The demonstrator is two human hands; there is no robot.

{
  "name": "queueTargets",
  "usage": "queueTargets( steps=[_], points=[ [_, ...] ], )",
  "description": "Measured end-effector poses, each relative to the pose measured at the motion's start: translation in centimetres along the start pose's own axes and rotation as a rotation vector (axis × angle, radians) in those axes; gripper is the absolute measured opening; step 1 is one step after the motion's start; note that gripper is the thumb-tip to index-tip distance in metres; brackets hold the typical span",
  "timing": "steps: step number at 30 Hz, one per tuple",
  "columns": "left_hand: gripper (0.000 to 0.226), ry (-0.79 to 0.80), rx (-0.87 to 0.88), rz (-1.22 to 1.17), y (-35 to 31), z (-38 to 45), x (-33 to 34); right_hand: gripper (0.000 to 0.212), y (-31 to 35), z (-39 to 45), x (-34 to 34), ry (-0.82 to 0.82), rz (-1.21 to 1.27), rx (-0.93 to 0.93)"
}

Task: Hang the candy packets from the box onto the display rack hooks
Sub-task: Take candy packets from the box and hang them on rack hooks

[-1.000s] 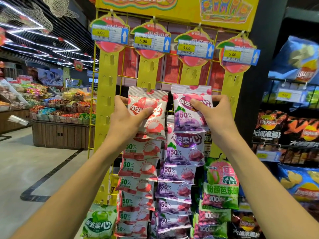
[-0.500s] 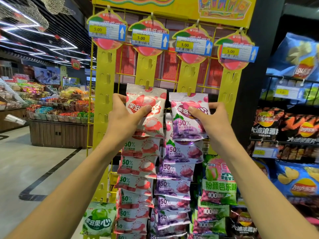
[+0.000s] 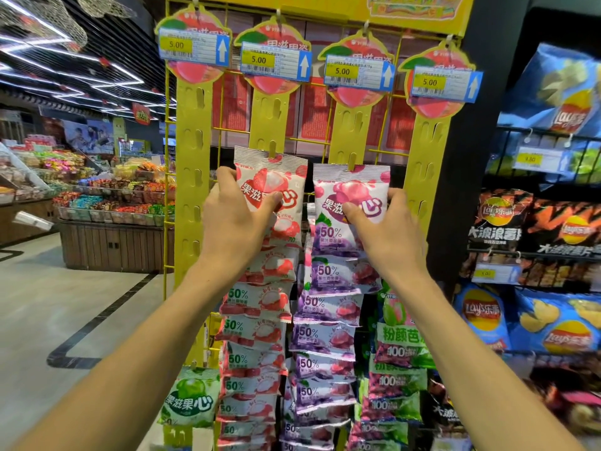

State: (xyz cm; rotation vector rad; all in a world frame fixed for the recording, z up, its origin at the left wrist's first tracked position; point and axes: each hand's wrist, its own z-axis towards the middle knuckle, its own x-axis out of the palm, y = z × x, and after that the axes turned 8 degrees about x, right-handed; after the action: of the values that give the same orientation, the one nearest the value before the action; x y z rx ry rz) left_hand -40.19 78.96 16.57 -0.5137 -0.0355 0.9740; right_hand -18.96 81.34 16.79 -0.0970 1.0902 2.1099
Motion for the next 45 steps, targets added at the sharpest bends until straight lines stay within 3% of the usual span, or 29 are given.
queueTargets(
  steps=[8,15,22,32,39,45],
  points=[
    [0.069,0.032,0.036,0.410,-0.6,-2.2,0.0,0.058,-1.4,-1.2,0.5,0.025,-0.009,-0.005],
    [0.063,0.061,0.028,0.487,0.9,-7.3,-0.5,0.068,-4.1,-3.7,0.6,0.069,-0.029,-0.012],
    [0.067,0.423,0.010,0.562,3.8,-15.7,-2.2,0.060,-6.8,-8.3,0.2,0.237,-0.243,0.040],
    [0.080,1.023,0.188,0.628,2.6,-19.9,-7.8,0.069,-9.4,-16.5,-6.1,0.519,-0.737,-0.083],
    [0.082,1.246,0.230,0.615,0.1,-24.4,-9.5,0.082,-11.7,-24.1,-12.2,0.724,-0.853,-0.002],
    [0.074,1.190,0.409,0.436,-8.0,-27.6,-3.9,0.082,-15.9,-26.2,-19.7,0.666,-0.839,0.142]
  ],
)
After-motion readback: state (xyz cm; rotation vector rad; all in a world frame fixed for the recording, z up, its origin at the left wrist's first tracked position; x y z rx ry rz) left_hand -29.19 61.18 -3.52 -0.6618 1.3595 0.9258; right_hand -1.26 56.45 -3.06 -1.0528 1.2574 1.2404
